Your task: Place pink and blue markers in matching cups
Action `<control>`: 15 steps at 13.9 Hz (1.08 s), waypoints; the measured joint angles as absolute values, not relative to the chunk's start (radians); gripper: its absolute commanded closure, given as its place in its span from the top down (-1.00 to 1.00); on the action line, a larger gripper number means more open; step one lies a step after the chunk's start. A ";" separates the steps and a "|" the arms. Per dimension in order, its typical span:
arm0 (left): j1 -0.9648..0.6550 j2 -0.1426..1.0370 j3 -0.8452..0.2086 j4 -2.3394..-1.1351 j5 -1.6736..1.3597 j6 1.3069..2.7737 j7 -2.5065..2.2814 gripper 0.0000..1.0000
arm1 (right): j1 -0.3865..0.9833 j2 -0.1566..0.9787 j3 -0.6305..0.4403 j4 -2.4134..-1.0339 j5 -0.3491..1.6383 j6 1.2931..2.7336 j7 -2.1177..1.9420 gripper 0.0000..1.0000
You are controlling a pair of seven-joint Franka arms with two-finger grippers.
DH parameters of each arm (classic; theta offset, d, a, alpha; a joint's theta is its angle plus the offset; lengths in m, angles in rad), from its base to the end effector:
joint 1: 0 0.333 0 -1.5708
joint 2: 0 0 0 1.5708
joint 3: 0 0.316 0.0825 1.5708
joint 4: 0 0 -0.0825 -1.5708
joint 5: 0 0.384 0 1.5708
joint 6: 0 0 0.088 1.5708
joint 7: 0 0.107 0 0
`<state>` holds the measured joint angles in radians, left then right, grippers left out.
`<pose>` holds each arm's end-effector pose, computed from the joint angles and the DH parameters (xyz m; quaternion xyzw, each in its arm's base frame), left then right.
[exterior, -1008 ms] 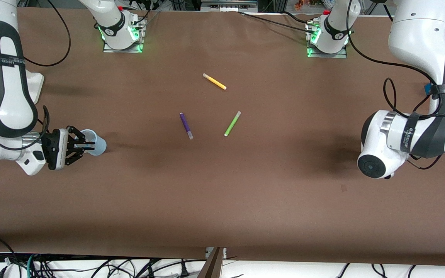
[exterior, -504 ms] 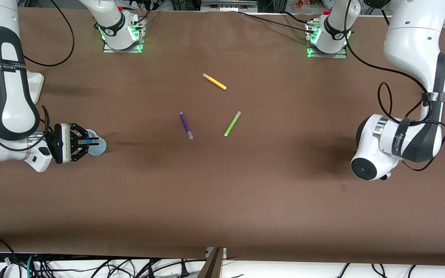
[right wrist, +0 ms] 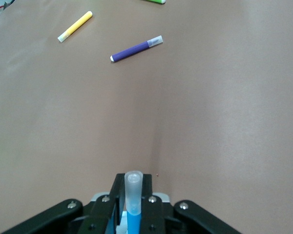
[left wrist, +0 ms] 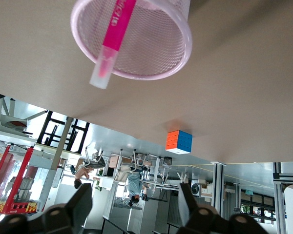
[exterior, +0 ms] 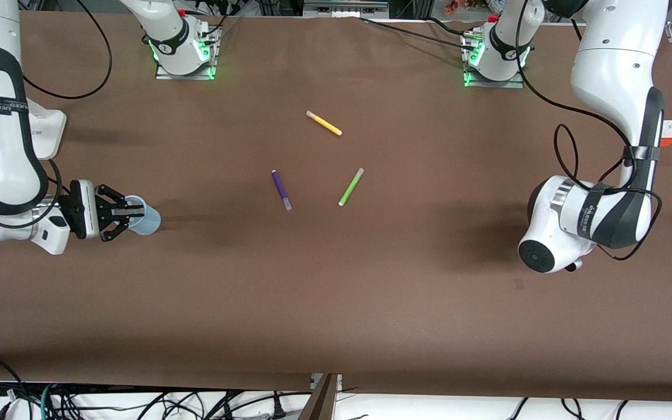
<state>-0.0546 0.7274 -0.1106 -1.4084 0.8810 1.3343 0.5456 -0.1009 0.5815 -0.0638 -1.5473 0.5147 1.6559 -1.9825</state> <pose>0.6555 0.0023 0.2739 -0.7719 0.3613 0.4206 0.3111 0.6480 -0.0527 0.2929 -0.6433 -0.6965 -0.0890 0.3052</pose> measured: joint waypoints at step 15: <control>0.022 0.265 -0.106 -1.353 0.038 1.571 0.180 1.00 | 0.042 0.508 -0.038 -1.268 0.212 1.438 -0.520 1.00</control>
<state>0.0219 0.2650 -0.1064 -1.3532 0.0377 1.5714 0.1803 0.0423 0.5077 -0.0382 -1.2677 0.2121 1.4382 -0.5204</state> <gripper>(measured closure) 0.000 0.000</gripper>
